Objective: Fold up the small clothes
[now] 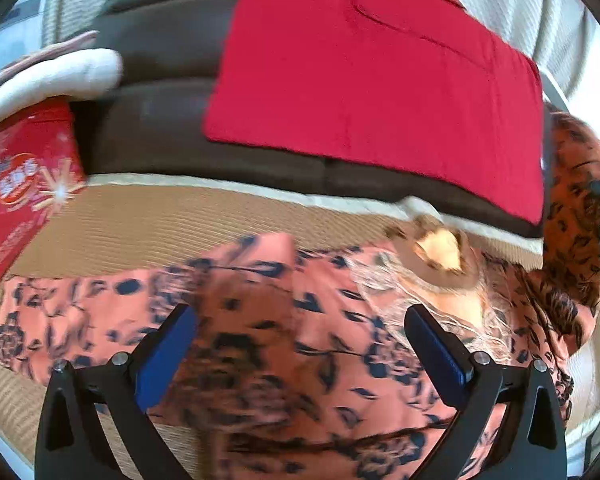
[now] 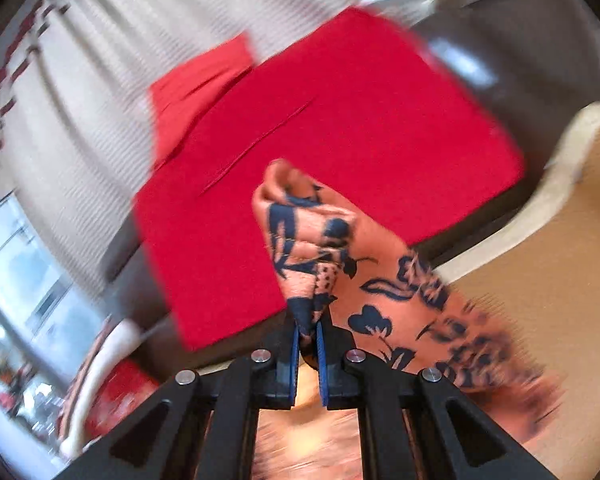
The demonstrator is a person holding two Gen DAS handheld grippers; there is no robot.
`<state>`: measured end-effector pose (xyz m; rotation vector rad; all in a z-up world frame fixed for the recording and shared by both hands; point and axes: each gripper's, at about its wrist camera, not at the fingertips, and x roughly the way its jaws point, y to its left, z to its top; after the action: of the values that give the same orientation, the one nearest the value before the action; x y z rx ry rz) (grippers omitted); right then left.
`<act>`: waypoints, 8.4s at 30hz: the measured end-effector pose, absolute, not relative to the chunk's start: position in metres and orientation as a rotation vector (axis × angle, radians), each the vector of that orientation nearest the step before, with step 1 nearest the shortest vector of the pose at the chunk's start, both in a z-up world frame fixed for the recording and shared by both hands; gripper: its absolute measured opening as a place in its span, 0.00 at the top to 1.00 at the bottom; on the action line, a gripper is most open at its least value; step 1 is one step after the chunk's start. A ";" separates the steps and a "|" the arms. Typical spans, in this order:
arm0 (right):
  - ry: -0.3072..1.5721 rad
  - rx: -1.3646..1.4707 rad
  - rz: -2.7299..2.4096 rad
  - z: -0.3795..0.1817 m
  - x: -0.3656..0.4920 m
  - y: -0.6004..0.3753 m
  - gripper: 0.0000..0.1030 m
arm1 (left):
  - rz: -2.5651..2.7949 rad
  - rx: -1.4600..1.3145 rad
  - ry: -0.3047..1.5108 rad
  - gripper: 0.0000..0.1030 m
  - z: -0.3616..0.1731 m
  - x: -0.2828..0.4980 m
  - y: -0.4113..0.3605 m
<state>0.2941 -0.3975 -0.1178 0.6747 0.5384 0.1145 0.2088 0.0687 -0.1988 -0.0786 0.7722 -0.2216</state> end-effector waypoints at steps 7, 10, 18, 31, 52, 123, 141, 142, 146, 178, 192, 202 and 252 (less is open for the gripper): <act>0.840 0.732 0.312 -0.192 0.350 -0.250 0.87 | -0.153 -0.175 0.762 0.00 -0.201 0.213 0.132; 1.005 0.691 0.373 -0.219 0.331 -0.215 0.85 | -0.149 -0.212 0.774 0.00 -0.205 0.215 0.145; 0.860 0.695 0.237 -0.207 0.272 -0.319 0.70 | -0.224 -0.178 0.786 0.00 -0.204 0.214 0.119; 0.977 0.552 0.186 -0.246 0.242 -0.308 0.28 | 0.147 -0.306 0.827 0.00 -0.202 0.183 0.246; 0.768 0.518 0.298 -0.216 0.211 -0.254 0.27 | 0.128 -0.992 0.922 0.21 -0.275 0.188 0.346; 0.813 0.739 -0.090 -0.225 0.167 -0.435 0.27 | -0.098 -0.204 0.950 0.23 -0.244 0.260 0.090; 0.990 0.367 -0.231 -0.263 0.191 -0.410 0.52 | -0.173 -0.027 0.942 0.85 -0.272 0.301 0.032; 0.984 0.320 -0.237 -0.264 0.195 -0.403 0.60 | -0.156 0.005 0.932 0.88 -0.274 0.305 0.027; 0.956 0.330 -0.255 -0.264 0.205 -0.395 0.66 | -0.086 0.128 0.888 0.91 -0.279 0.324 0.004; 0.923 0.634 -0.098 -0.223 0.028 -0.443 0.15 | -0.217 0.152 0.895 0.22 -0.228 0.182 0.085; 1.177 0.805 -0.240 -0.356 -0.037 -0.403 0.15 | -0.263 -0.168 1.112 0.23 -0.283 0.095 0.138; 1.170 0.648 -0.234 -0.326 -0.057 -0.393 0.92 | -0.307 -0.187 1.043 0.48 -0.267 0.087 0.150; 0.923 0.722 0.131 -0.230 -0.060 -0.381 0.88 | -0.662 -0.348 1.076 0.95 -0.228 0.102 0.124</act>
<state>-0.0601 -0.3808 -0.2303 0.7217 0.9231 0.1306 0.1024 0.1237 -0.2284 -0.3477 1.0764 -0.6620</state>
